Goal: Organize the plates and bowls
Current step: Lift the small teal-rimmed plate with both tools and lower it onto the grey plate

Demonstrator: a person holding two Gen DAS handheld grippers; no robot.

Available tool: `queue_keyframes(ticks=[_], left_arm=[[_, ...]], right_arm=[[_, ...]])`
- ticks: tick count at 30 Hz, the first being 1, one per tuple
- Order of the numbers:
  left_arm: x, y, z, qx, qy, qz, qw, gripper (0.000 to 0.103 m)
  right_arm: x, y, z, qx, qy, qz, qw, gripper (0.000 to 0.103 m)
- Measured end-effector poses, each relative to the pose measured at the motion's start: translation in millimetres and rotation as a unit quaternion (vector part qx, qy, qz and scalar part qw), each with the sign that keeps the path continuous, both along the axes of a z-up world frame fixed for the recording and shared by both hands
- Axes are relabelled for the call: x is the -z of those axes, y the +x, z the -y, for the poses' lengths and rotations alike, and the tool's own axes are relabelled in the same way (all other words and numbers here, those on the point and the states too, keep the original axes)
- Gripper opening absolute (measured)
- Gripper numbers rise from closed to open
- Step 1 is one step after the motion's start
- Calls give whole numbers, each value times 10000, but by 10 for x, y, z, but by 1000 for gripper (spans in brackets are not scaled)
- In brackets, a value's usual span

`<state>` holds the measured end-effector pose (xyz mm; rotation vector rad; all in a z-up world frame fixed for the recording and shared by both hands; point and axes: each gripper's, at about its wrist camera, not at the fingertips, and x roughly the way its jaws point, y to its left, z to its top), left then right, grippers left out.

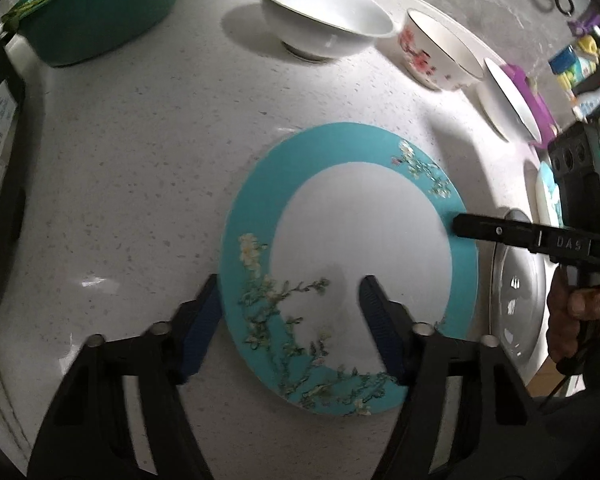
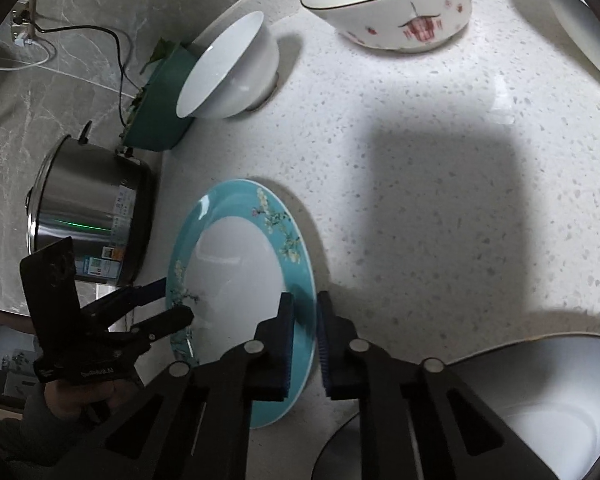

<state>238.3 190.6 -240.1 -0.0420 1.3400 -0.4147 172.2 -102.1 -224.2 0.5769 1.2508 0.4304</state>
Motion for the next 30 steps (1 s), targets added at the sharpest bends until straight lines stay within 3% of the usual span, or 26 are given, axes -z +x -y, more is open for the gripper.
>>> queue_keyframes(ticks=[2, 5, 21, 30], left_arm=[[-7, 32, -92, -133, 8, -37, 9999, 34], [-3, 45, -197, -230, 54, -71, 9997, 20], [-158, 52, -50, -65, 92, -5, 9999, 21], [-544, 16, 495, 650, -129, 149, 9977, 21]], right_arm=[[2, 5, 11, 55, -9, -37, 10000, 12], [-11, 9, 10, 136, -79, -38, 9999, 12], [-213, -105, 111, 546, -121, 93, 9984, 13], [-514, -464, 472, 1172, -123, 130, 9929, 13]])
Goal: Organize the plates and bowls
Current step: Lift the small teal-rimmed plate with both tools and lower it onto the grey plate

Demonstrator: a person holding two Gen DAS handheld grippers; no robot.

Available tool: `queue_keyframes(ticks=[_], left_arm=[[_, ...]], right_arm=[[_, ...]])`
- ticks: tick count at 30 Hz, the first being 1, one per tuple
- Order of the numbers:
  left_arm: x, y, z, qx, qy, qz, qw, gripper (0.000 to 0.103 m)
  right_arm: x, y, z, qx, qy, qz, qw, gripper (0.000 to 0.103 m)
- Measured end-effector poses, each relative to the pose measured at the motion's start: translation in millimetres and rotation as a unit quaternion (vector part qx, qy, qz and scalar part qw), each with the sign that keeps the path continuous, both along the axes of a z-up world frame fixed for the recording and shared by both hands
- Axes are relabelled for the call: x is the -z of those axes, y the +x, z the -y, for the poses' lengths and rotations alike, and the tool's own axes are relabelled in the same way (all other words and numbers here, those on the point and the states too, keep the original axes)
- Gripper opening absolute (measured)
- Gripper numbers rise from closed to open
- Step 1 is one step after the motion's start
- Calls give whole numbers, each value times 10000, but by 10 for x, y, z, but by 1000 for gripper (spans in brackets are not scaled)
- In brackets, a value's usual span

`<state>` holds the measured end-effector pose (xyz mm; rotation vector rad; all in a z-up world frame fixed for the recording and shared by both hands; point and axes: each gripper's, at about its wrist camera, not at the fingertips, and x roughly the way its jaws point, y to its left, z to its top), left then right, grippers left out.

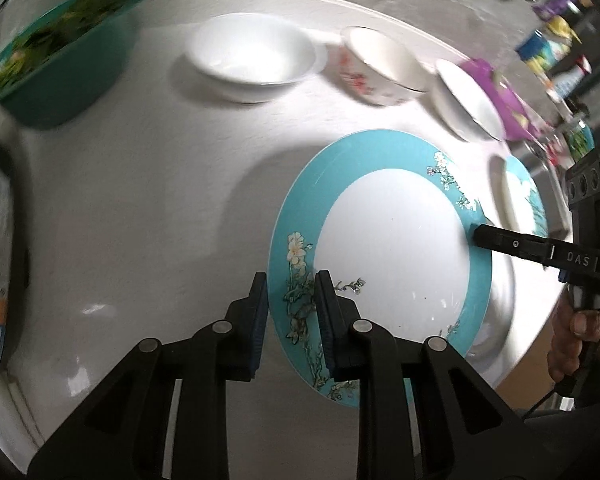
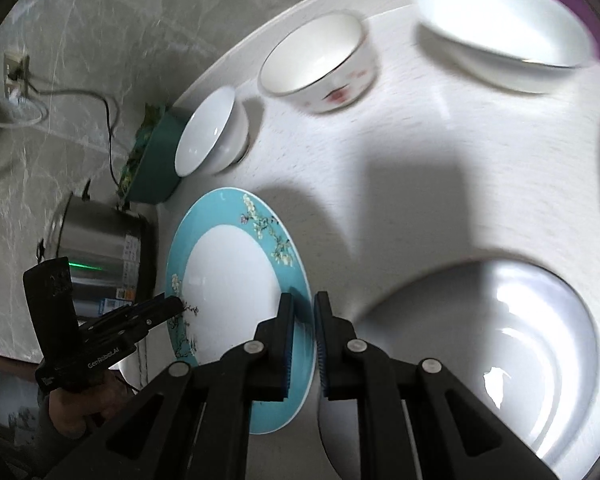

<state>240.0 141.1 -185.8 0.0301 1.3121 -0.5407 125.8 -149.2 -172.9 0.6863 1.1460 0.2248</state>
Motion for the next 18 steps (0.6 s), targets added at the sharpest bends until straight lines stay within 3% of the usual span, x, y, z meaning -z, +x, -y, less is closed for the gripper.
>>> queue_keyframes(ticks=[7, 14, 18], left_arm=[[31, -288, 714, 602, -25, -185, 9980, 21], [139, -587, 1451, 893, 200, -219, 9956, 21], [250, -759, 1666, 992, 343, -317, 9940, 21]], right_arm=[[-63, -645, 518, 701, 24, -66, 9975, 13], [90, -1042, 1065, 1010, 23, -138, 9948, 13], [189, -1137, 1296, 1036, 23, -181, 9945, 14]])
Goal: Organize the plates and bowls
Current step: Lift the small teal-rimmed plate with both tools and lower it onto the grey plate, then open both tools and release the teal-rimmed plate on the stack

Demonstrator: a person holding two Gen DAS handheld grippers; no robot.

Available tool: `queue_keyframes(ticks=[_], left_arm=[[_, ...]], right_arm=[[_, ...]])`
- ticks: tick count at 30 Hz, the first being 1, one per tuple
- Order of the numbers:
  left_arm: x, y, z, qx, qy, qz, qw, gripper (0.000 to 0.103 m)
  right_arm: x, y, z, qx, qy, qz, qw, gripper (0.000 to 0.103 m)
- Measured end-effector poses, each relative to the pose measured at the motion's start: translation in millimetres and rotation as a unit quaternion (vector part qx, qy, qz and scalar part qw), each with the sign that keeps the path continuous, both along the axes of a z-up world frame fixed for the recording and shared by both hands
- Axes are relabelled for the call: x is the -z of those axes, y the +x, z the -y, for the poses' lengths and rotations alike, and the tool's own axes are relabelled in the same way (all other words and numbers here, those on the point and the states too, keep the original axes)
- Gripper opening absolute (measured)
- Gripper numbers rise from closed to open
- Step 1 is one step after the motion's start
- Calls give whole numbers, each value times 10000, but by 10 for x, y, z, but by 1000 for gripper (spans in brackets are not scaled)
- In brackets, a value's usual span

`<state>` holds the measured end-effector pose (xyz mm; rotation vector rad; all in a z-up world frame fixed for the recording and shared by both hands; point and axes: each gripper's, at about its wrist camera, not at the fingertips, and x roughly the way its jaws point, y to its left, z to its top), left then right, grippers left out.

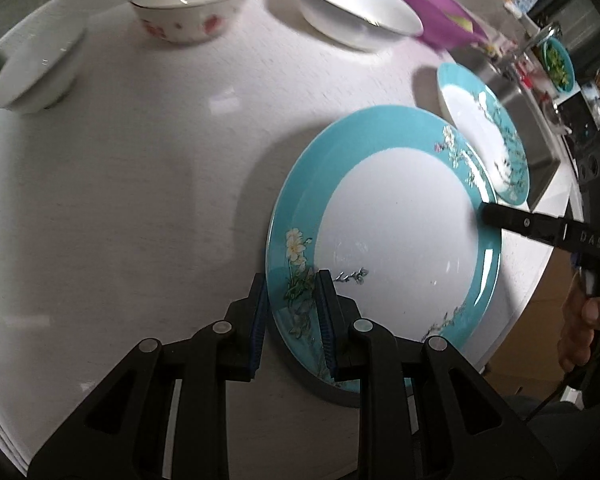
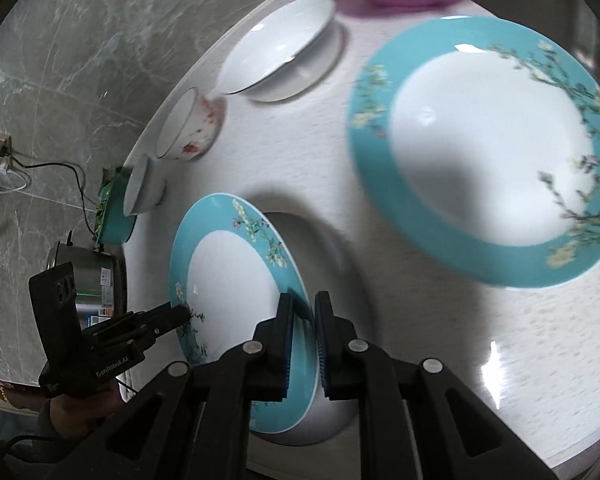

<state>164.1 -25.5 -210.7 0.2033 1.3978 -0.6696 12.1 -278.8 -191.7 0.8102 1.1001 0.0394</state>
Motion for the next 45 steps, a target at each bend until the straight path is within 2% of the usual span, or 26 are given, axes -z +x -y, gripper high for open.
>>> queue_keyframes(ticks=[8, 16, 24, 26, 28, 36, 39, 41, 42, 43, 44, 45], left_arm=[[107, -102, 68, -126, 200, 4, 9997, 21], [99, -148, 126, -79, 450, 207, 9987, 22], [87, -252, 184, 214, 756, 654, 9948, 21], [88, -297, 218, 297, 885, 792, 9925, 21], [86, -329, 217, 335, 957, 890, 9909, 21], [68, -339, 157, 306, 827, 998, 9911, 22], [53, -347, 98, 242, 732, 974, 9923, 22], [47, -330, 73, 200, 693, 958, 9928, 23], [47, -317, 65, 176, 678, 950, 9930, 25], [46, -304, 49, 143, 668, 936, 9933, 32], [48, -286, 34, 113, 646, 925, 9935, 46], [45, -277, 29, 91, 622, 925, 9937, 53]], right_arm=[[137, -55, 149, -219, 29, -41, 9997, 14], [171, -2, 54, -539, -235, -42, 9983, 14], [61, 66, -202, -990, -1362, -61, 9857, 17], [35, 91, -332, -1199, -1982, -114, 9727, 17], [27, 102, -428, -1309, -2354, -111, 9630, 17], [20, 153, -483, -1351, -2601, -76, 9561, 18], [24, 147, -477, -1276, -2508, -56, 9596, 19], [18, 139, -447, -1184, -2458, -52, 9621, 24], [0, 128, -425, -1133, -2418, -17, 9637, 27], [-11, 112, -409, -1110, -2405, 5, 9643, 29], [-23, 101, -393, -1072, -2412, 7, 9645, 34], [-29, 89, -377, -1025, -2405, -4, 9652, 44]])
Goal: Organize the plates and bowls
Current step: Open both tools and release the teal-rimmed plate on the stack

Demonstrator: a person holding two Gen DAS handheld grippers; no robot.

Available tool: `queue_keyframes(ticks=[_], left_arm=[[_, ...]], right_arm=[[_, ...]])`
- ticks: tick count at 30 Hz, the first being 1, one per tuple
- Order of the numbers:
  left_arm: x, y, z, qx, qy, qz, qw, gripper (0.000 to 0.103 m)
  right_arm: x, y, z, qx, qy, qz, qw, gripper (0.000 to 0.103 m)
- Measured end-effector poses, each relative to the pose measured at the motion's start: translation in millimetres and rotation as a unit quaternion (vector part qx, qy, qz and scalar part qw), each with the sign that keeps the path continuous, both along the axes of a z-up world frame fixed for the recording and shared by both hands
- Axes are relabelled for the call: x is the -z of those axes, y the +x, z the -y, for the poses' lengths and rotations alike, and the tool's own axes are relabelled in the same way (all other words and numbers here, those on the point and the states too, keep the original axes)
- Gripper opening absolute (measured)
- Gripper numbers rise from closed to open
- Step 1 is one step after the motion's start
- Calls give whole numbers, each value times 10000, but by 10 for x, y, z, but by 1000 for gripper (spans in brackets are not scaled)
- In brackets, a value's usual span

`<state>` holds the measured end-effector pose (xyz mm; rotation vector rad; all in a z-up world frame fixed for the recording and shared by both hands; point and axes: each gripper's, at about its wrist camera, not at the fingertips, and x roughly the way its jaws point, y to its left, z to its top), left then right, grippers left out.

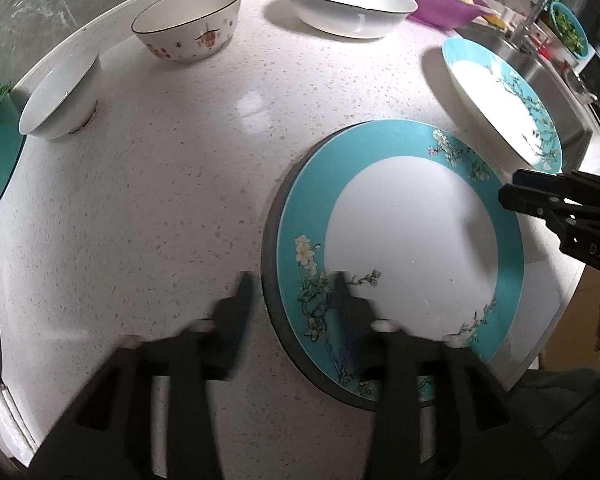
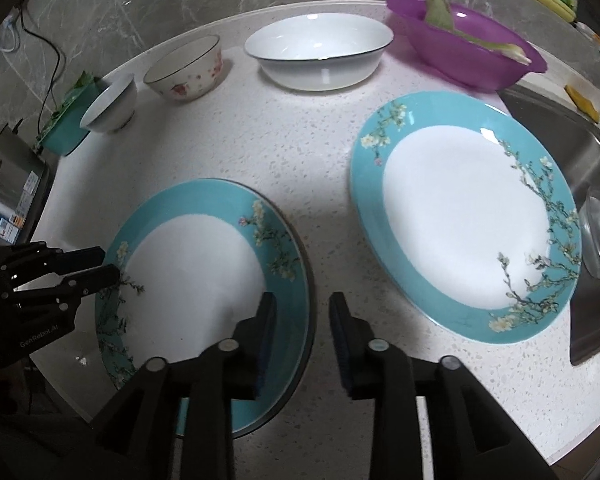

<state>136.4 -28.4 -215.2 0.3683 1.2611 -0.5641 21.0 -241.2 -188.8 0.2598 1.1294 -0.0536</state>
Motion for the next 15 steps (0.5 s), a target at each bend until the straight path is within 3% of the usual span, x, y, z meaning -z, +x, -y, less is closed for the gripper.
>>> queue_keyframes(ticks=[1, 3, 10, 12, 15], left_arm=[[-22, 9, -19, -26, -84, 16, 10000, 59], [-66, 30, -32, -52, -155, 67, 9998, 59], [-136, 110, -119, -262, -227, 139, 9993, 64], [-134, 128, -130, -281, -233, 118, 9993, 63], [-96, 135, -135, -338, -241, 77, 9991, 64]], right_arm=[[-2, -12, 24, 68, 49, 6, 10000, 47], [15, -35, 74, 184, 236, 11, 9996, 51], [186, -59, 93, 279, 800, -160, 9963, 51], [234, -50, 81, 242, 1010, -203, 9944, 38], [256, -34, 56, 185, 1034, -199, 9943, 35]])
